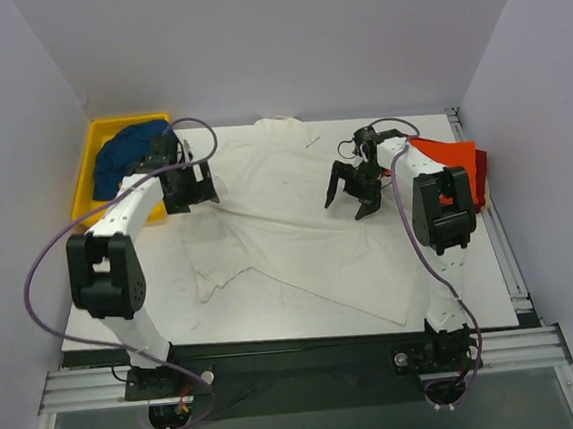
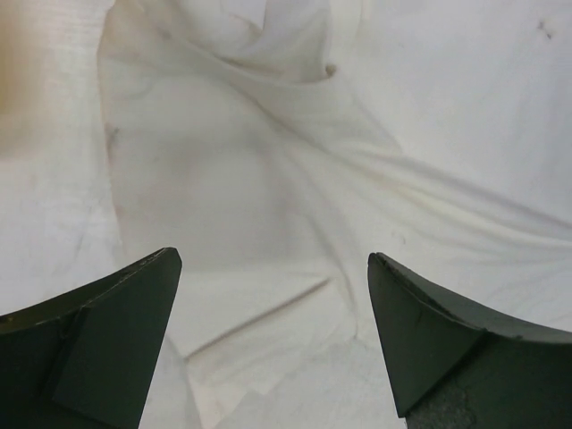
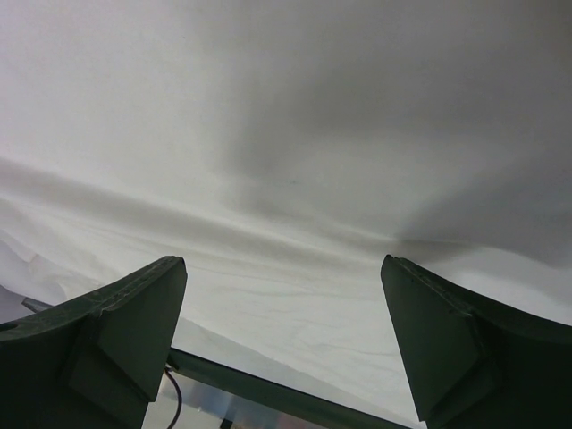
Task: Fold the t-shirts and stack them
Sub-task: Flatten out the tshirt
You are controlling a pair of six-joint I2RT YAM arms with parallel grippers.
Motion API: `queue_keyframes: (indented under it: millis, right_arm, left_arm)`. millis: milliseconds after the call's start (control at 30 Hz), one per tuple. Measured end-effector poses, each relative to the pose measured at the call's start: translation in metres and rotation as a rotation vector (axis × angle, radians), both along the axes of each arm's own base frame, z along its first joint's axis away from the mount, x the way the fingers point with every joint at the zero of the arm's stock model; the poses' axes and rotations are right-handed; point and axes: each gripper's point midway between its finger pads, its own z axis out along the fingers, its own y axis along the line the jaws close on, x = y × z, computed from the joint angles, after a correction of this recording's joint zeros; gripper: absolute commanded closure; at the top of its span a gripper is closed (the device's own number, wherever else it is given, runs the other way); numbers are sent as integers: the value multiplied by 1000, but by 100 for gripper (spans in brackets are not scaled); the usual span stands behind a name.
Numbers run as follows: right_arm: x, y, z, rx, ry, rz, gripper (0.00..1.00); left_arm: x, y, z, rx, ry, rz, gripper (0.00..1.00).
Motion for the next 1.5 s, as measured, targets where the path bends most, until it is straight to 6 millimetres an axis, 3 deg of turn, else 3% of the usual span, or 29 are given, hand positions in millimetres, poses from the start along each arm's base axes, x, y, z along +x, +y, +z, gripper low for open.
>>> queue_keyframes:
  millis: [100,167,300,400,467,733,900,1100,1267,1500]
  right_arm:
    - [-1,0,2,0,-1,3,6]
    - [-2,2,6,1,-11,12,7]
    - [-7,13,24,8,-56,56,9]
    - [-18,39,40,20,-100,133,12]
    - [-31,62,48,27,-123,207,17]
    - [-95,186,66,83,-215,564,33]
    - [-122,242,60,110,-255,708,42]
    - [-145,274,25,83,-249,791,60]
    - [-151,291,4,72,-260,799,64]
    - [-152,308,0,81,-309,787,64]
  left_arm:
    - [-36,10,33,9,-76,40,3]
    - [-60,16,38,9,-90,67,3]
    - [-103,23,10,6,-12,111,3]
    - [-134,31,-24,-10,102,154,3]
    - [-145,39,-34,-37,144,193,3]
    - [-145,75,-19,-118,85,336,3]
    - [-147,85,-19,-159,84,373,3]
    - [-158,104,-27,-191,110,449,3]
    - [-158,105,-23,-204,91,444,3]
    - [-169,95,-32,-244,128,440,3]
